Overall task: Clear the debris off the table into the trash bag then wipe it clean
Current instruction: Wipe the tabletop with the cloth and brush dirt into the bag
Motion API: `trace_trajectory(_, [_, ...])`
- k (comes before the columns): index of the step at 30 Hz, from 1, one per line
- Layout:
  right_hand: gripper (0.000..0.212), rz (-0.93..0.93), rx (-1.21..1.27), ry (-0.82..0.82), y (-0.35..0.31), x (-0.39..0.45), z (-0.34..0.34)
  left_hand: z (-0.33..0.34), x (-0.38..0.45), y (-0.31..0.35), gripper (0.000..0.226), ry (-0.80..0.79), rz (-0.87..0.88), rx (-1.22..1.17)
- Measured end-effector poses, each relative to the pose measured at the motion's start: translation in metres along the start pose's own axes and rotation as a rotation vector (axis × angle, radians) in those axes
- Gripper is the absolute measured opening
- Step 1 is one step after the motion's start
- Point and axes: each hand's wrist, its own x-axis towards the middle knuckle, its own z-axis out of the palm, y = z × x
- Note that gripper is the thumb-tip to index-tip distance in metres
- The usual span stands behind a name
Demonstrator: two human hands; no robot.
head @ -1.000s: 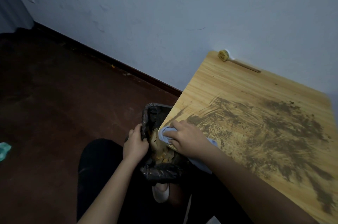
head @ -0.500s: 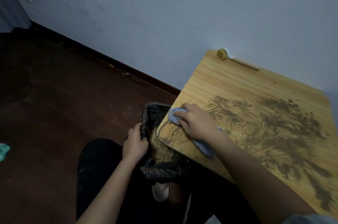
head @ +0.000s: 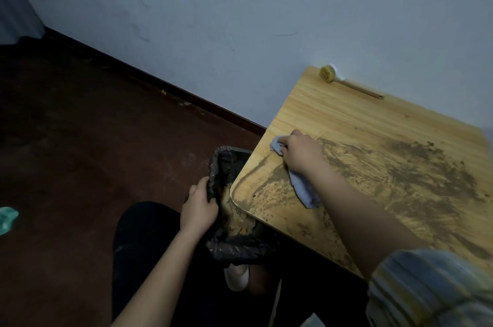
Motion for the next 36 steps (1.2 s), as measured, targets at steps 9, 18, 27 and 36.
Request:
trace_trajectory(9, [0.028,-0.356,-0.033,-0.084,-0.024,-0.026,0.008,0.004,0.001,-0.004,0.056,-0.01,-0.012,-0.008])
trace_trajectory(18, [0.022,-0.212,0.019,0.051,-0.026,-0.022,0.001,0.006,0.002,-0.005,0.056,-0.006,-0.015,-0.035])
trace_trajectory(27, [0.031,-0.389,-0.006,-0.073,-0.041,-0.038,0.012,0.0,0.003,-0.006,0.056,0.011,-0.009,-0.027])
trace_trajectory(36, [0.027,-0.308,0.032,0.046,-0.046,-0.028,0.003,0.004,0.006,-0.004,0.054,0.006,0.013,-0.026])
